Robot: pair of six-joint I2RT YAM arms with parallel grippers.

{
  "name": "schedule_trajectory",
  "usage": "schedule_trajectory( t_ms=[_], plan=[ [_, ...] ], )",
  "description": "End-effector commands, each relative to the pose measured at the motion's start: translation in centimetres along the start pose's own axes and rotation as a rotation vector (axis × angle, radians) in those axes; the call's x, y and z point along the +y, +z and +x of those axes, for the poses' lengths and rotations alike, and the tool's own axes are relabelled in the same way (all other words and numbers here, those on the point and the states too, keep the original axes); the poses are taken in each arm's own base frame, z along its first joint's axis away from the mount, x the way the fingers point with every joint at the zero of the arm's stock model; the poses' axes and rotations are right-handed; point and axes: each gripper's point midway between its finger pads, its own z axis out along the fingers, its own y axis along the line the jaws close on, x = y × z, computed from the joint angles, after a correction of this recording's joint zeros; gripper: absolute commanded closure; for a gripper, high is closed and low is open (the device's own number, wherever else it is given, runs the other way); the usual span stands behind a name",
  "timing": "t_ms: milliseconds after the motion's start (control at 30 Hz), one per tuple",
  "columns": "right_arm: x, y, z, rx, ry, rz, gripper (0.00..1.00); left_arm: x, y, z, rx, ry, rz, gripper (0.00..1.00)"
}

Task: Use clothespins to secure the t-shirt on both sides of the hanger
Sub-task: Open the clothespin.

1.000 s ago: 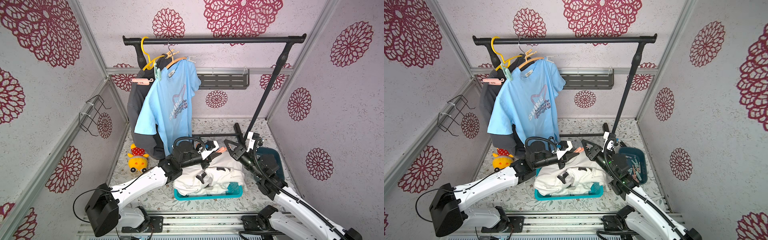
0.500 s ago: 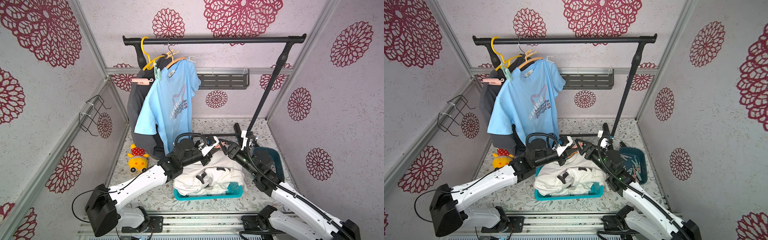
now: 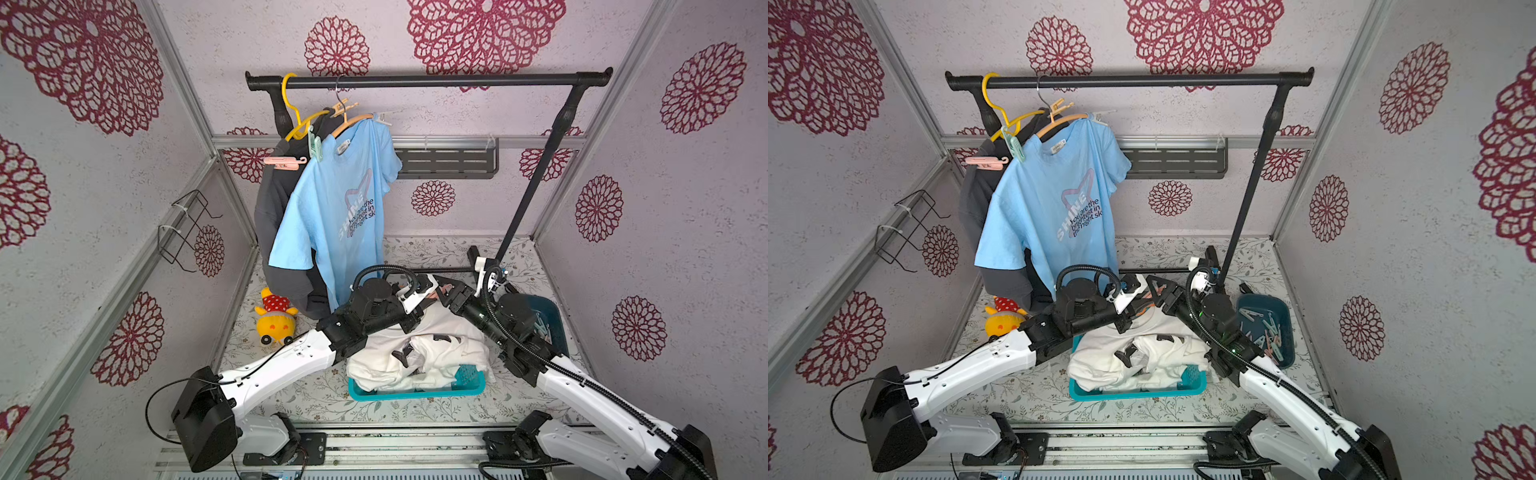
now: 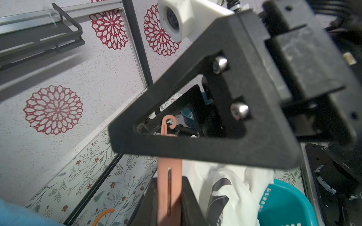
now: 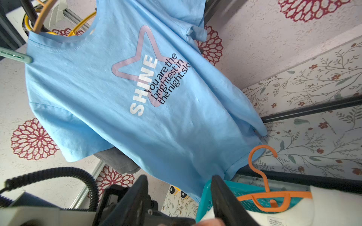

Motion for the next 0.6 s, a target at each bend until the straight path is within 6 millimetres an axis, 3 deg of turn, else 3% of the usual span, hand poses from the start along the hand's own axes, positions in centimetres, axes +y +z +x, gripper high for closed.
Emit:
schedule_trajectory(
  t_ms=[0,133,267,567],
  plan=[
    [2.29,0.11,-1.2,-0.031,-0.022,-0.056,0.43,0.14,0.05,-0.83,-0.011,0.001,-0.012,1.0],
    [2.31,0.28,-1.13,-0.031,-0.024,-0.055,0.48,0.12,0.07,-0.75,-0.006,-0.002,-0.01,1.0],
    [2.1,0.13,-1.27,-0.042,-0.037,-0.038,0.6,0.25,0.14,-0.27,0.007,0.0,-0.021,1.0],
    [1.6,0.13,-1.33,-0.052,-0.041,-0.016,0.71,0.37,0.37,-0.12,0.023,0.004,-0.024,1.0]
  ],
)
